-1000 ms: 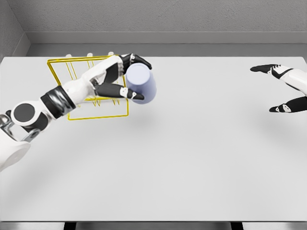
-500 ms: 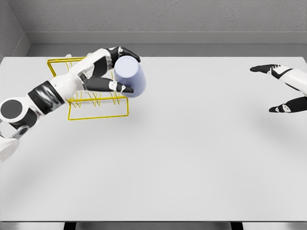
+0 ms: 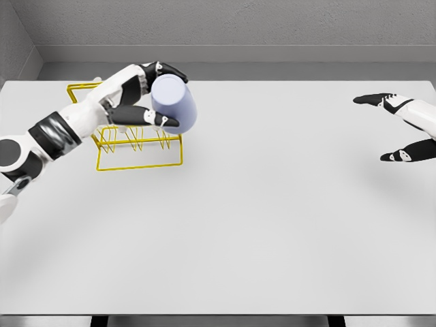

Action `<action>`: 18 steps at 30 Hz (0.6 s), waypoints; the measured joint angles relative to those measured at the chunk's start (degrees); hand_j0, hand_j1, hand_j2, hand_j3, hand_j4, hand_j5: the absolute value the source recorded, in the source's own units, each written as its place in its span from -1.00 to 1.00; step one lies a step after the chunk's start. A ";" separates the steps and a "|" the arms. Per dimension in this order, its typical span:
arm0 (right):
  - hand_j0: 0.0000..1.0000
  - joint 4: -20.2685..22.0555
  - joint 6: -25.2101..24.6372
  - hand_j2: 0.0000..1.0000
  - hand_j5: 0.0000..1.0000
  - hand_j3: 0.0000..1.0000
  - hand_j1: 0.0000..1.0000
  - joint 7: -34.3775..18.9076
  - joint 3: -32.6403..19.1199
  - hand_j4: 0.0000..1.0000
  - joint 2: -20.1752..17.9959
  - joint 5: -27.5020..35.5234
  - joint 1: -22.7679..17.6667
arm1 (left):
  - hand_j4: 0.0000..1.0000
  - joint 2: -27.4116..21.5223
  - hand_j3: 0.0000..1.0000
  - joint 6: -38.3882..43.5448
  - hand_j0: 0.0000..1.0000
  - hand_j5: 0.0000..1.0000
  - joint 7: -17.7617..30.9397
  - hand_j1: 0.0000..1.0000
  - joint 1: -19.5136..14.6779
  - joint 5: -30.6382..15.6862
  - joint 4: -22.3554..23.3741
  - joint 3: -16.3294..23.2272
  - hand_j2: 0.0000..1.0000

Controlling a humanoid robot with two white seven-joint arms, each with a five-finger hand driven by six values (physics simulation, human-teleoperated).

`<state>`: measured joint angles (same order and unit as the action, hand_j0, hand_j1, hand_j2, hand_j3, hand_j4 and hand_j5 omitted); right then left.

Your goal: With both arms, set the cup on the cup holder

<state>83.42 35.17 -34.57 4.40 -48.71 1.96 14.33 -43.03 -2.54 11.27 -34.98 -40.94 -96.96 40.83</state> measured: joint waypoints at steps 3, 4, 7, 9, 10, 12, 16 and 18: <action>1.00 -0.08 0.00 1.00 1.00 1.00 1.00 0.00 0.00 1.00 0.00 -0.02 0.00 | 0.21 -0.61 0.21 -0.44 0.21 0.21 0.00 0.21 0.18 -0.20 0.12 -0.17 0.21; 1.00 -0.10 0.00 1.00 1.00 1.00 1.00 0.00 0.00 1.00 0.00 -0.03 0.00 | 0.21 -0.89 0.21 -0.78 0.21 0.21 0.00 0.21 0.35 -0.27 0.12 -0.20 0.21; 1.00 -0.16 0.00 1.00 1.00 1.00 1.00 0.00 -0.02 1.00 0.00 -0.04 -0.18 | 0.21 -1.62 0.21 -1.36 0.21 0.21 0.00 0.21 0.53 -0.41 0.16 -0.25 0.21; 1.00 -0.23 0.00 1.00 1.00 1.00 1.00 0.00 -0.05 1.00 0.00 -0.04 -0.18 | 0.22 -2.18 0.22 -1.53 0.22 0.22 0.00 0.22 0.61 -0.53 0.19 -0.26 0.22; 1.00 -0.24 0.00 1.00 1.00 1.00 1.00 0.00 -0.05 1.00 0.00 -0.03 -0.18 | 0.22 -2.40 0.22 -1.58 0.22 0.22 0.00 0.22 0.62 -0.71 0.20 -0.26 0.22; 1.00 -0.26 0.00 1.00 1.00 1.00 1.00 0.00 -0.07 1.00 0.00 -0.03 -0.18 | 0.22 -2.68 0.22 -1.64 0.22 0.22 0.00 0.22 0.62 -0.91 0.24 -0.27 0.22; 1.00 -0.19 0.00 1.00 1.00 1.00 1.00 0.00 -0.08 1.00 0.00 -0.03 -0.18 | 0.22 -2.89 0.22 -1.74 0.22 0.22 0.00 0.22 0.70 -1.08 0.59 -0.27 0.22; 1.00 -0.16 0.00 1.00 1.00 1.00 1.00 0.00 -0.08 1.00 0.00 -0.03 -0.18 | 0.22 -2.93 0.22 -1.76 0.22 0.22 0.00 0.22 0.70 -1.11 0.73 -0.27 0.22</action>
<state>83.26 35.16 -34.57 4.32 -48.71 1.93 14.15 -45.97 -4.30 11.27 -34.28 -42.05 -96.23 40.56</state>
